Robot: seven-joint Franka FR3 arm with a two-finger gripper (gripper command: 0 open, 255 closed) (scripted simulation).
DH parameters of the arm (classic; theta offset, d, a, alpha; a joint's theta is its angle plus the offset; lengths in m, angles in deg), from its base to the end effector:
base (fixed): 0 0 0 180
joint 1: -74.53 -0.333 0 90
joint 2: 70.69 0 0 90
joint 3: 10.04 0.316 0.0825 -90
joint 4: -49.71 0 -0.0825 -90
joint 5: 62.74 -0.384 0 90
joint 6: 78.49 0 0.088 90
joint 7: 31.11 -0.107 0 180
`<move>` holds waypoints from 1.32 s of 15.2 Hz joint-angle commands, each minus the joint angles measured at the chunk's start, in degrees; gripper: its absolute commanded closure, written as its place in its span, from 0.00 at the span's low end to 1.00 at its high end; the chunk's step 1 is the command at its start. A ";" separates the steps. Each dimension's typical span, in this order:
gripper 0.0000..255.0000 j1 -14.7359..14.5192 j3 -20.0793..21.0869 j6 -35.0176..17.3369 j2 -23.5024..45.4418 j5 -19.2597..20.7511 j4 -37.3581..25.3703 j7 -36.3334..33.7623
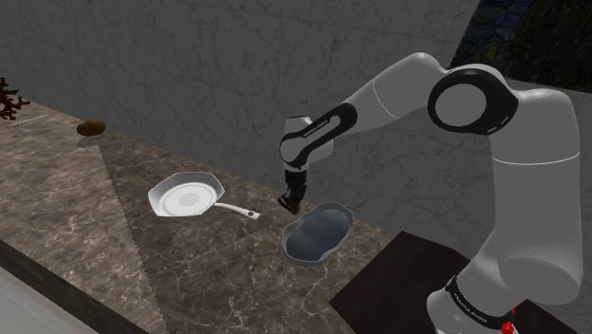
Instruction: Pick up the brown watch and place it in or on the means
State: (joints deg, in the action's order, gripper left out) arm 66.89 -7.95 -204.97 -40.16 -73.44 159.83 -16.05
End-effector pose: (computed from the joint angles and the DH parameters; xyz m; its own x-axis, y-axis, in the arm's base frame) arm 0.5889 0.1069 0.1940 0.9278 0.3090 -0.2091 0.2695 -0.9426 -0.1970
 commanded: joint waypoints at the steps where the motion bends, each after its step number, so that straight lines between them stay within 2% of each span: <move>1: 1.00 -0.02 -0.02 0.95 -1.04 0.07 0.07 -0.20; 20: 1.00 0.08 -0.26 12.20 -10.43 0.85 -1.90 -2.07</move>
State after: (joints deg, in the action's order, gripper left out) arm 66.96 -8.19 -193.41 -50.33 -72.63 158.28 -18.01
